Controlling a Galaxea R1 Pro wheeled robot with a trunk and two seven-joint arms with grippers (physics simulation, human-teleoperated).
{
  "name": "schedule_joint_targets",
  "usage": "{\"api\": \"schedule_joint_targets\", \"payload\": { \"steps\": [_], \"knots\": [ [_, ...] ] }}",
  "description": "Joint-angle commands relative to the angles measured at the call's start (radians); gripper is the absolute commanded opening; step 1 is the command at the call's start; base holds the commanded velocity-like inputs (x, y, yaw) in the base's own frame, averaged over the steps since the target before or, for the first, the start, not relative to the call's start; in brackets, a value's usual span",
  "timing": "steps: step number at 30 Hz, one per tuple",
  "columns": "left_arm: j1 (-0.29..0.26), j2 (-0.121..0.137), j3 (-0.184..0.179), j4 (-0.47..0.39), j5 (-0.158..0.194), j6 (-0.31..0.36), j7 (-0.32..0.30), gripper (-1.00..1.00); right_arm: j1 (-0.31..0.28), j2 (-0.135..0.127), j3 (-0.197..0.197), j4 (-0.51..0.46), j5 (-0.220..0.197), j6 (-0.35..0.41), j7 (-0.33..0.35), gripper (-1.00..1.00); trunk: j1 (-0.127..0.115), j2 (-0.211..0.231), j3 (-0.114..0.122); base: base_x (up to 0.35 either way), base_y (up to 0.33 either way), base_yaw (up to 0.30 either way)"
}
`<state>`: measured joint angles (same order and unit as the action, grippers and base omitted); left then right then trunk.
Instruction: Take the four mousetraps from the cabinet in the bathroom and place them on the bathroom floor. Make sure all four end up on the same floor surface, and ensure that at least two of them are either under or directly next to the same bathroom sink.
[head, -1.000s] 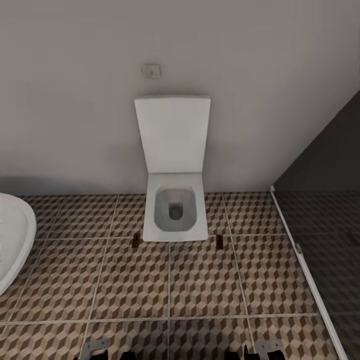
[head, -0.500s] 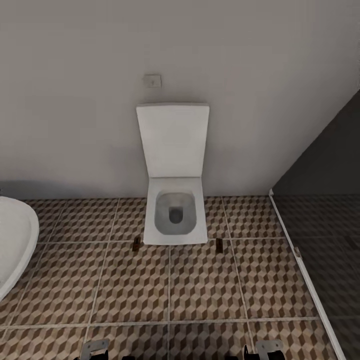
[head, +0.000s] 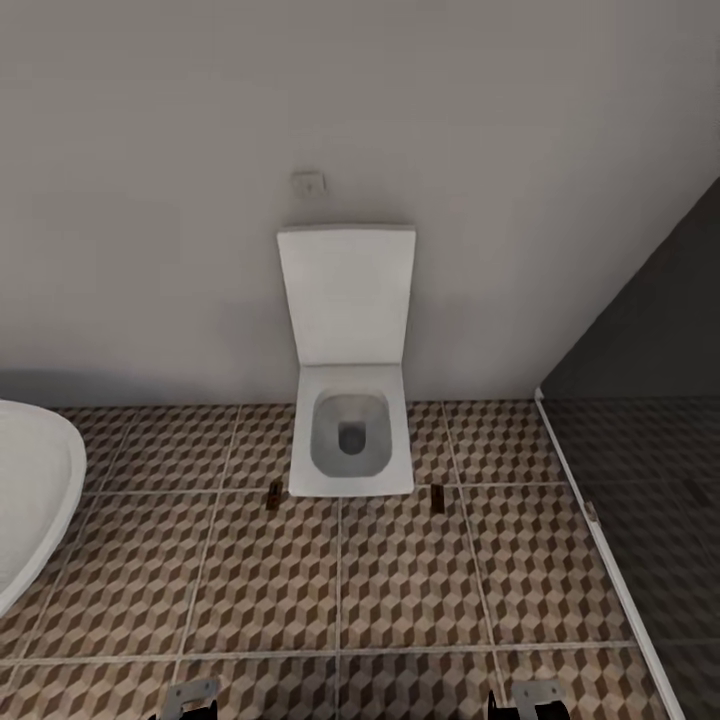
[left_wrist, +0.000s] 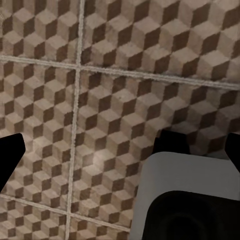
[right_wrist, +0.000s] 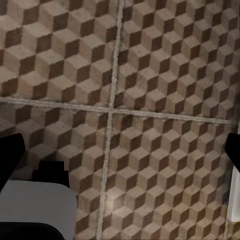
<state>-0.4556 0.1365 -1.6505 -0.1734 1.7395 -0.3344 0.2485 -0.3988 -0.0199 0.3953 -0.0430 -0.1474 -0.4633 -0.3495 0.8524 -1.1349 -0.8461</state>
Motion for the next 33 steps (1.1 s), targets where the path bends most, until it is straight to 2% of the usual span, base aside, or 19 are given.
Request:
{"api": "schedule_joint_targets", "payload": {
  "steps": [1, 33],
  "knots": [
    [0.000, 0.000, 0.000, 0.000, 0.000, 0.000, 0.000, 1.00, 0.000, 0.000, 0.000, 0.000, 0.000, 0.000, 0.000, 1.00, -0.004, 0.007, 0.005, 0.000, 0.000, 0.000],
    [0.000, 0.000, 0.000, -0.001, 0.000, 0.000, 0.000, 1.00, 0.001, 0.000, 0.000, 0.000, 0.000, 0.000, 0.000, 1.00, -0.127, 0.231, 0.157, 0.000, 0.000, 0.000]
  ]
}}
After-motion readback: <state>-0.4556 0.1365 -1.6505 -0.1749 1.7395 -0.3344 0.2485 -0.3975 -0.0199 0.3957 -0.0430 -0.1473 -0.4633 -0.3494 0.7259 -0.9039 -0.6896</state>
